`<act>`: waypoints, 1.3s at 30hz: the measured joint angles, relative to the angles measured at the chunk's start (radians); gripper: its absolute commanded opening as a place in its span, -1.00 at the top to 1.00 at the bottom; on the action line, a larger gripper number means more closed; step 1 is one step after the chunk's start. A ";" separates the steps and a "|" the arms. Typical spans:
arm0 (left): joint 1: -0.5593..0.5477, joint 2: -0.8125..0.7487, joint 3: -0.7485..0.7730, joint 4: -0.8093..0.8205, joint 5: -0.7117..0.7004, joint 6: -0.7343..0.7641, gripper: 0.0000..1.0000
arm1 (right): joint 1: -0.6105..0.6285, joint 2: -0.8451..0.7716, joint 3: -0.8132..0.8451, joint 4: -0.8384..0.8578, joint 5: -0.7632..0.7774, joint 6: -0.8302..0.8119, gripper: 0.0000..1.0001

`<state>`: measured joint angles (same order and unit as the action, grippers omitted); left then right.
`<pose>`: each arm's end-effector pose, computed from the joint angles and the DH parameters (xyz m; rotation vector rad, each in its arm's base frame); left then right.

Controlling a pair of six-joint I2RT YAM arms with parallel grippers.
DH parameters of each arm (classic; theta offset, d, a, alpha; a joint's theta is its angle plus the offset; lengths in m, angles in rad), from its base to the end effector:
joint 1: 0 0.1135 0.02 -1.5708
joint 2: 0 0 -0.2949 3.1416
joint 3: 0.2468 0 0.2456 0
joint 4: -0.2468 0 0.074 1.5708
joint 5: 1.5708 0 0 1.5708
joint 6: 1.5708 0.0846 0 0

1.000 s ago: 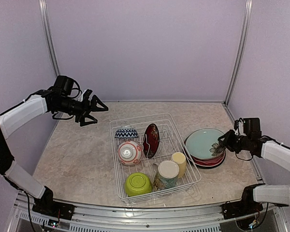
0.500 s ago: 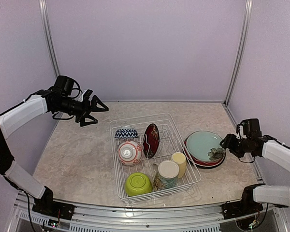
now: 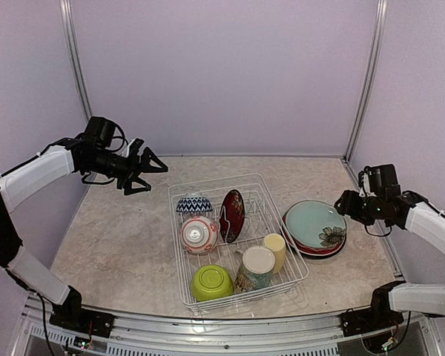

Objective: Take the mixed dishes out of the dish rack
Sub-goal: Place the plate with another plate, then grab the plate from the dish rack.

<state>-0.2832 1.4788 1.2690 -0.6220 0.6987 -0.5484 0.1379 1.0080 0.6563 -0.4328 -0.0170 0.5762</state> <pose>0.3034 -0.1450 0.3137 0.0189 2.4983 -1.2114 0.2169 0.0315 0.2252 0.5104 2.3303 0.3648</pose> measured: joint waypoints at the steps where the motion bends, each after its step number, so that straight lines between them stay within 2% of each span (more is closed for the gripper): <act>1: 0.000 0.002 0.000 0.000 0.000 0.000 -0.98 | 0.034 0.003 0.028 -0.006 0.016 -0.003 -0.41; 12: -0.004 0.008 0.010 -0.004 -0.004 0.004 -0.98 | 0.396 0.162 0.307 -0.018 0.149 0.040 -0.46; 22: -0.005 0.007 0.015 -0.008 -0.003 0.007 -0.98 | 0.657 0.531 0.568 0.037 0.185 0.064 -0.47; 28: -0.005 -0.003 0.015 -0.008 -0.002 0.008 -0.98 | 0.734 0.697 0.688 0.055 0.180 0.063 -0.43; 32: -0.005 -0.012 0.015 -0.008 -0.003 0.008 -0.98 | 0.761 0.778 0.757 0.042 0.203 0.066 -0.32; 39: -0.005 -0.013 0.015 -0.008 -0.002 0.008 -0.98 | 0.808 0.882 0.862 -0.050 0.315 0.087 0.07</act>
<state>-0.2882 1.4662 1.2842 -0.6300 0.6968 -0.5404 0.9463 1.8900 1.5181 -0.4828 0.2981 0.6636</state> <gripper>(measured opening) 0.990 0.527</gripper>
